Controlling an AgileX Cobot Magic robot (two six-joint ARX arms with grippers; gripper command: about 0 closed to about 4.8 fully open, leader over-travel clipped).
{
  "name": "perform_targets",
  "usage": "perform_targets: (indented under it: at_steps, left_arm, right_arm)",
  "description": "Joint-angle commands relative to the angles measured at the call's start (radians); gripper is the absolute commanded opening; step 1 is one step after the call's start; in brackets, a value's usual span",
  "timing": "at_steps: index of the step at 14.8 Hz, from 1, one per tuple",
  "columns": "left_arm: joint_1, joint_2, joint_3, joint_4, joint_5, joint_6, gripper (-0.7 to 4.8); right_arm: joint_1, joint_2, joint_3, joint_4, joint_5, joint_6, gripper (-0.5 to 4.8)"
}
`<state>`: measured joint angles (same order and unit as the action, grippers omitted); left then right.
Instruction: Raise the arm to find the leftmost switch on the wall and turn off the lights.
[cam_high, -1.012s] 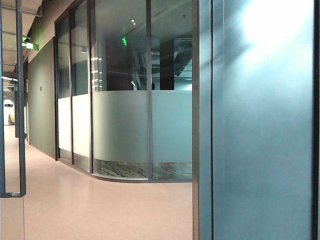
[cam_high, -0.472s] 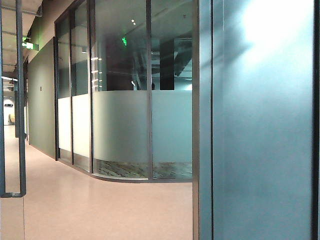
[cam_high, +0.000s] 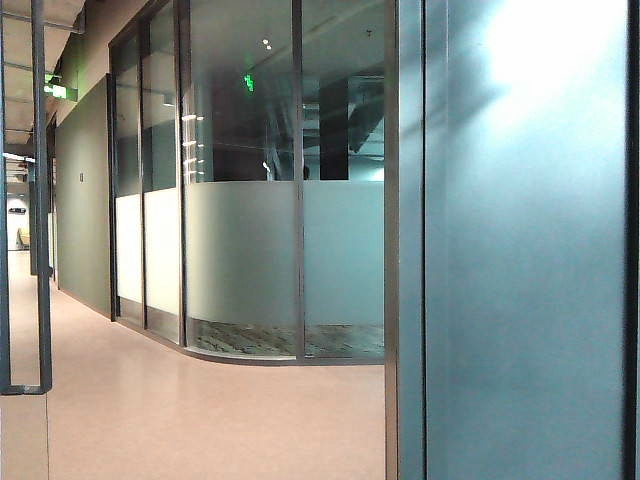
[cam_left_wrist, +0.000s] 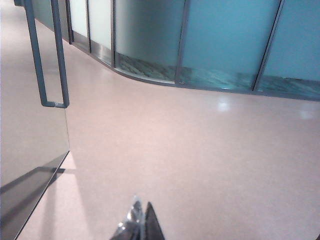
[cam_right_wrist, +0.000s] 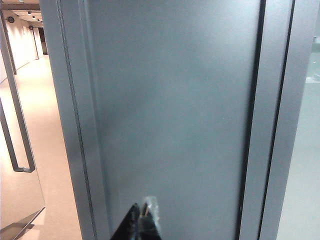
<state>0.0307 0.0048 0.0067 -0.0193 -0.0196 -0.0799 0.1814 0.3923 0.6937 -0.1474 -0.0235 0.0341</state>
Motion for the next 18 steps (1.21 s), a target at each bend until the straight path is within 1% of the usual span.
perform_targets:
  at_steps: [1, 4, 6, 7, 18]
  left_arm:
    - [0.002, -0.001, 0.002, 0.022, -0.003, 0.001, -0.05]
    - [0.002, -0.001, 0.002, 0.023, -0.002, 0.000, -0.05]
    - [0.002, -0.001, 0.002, 0.031, 0.041, 0.002, -0.05]
    - [0.001, -0.001, 0.002, 0.034, 0.047, 0.001, -0.05]
    - [0.001, -0.001, 0.002, 0.033, 0.046, 0.001, -0.05]
  right_arm:
    - [0.001, 0.001, 0.005, 0.017, -0.001, 0.002, -0.01]
    - [0.001, 0.001, 0.005, 0.017, -0.001, 0.002, -0.01]
    - [0.001, 0.001, 0.005, 0.017, -0.001, 0.002, -0.01]
    - [0.001, 0.001, 0.005, 0.017, -0.001, 0.002, -0.01]
    - [0.001, 0.001, 0.005, 0.017, -0.001, 0.002, -0.01]
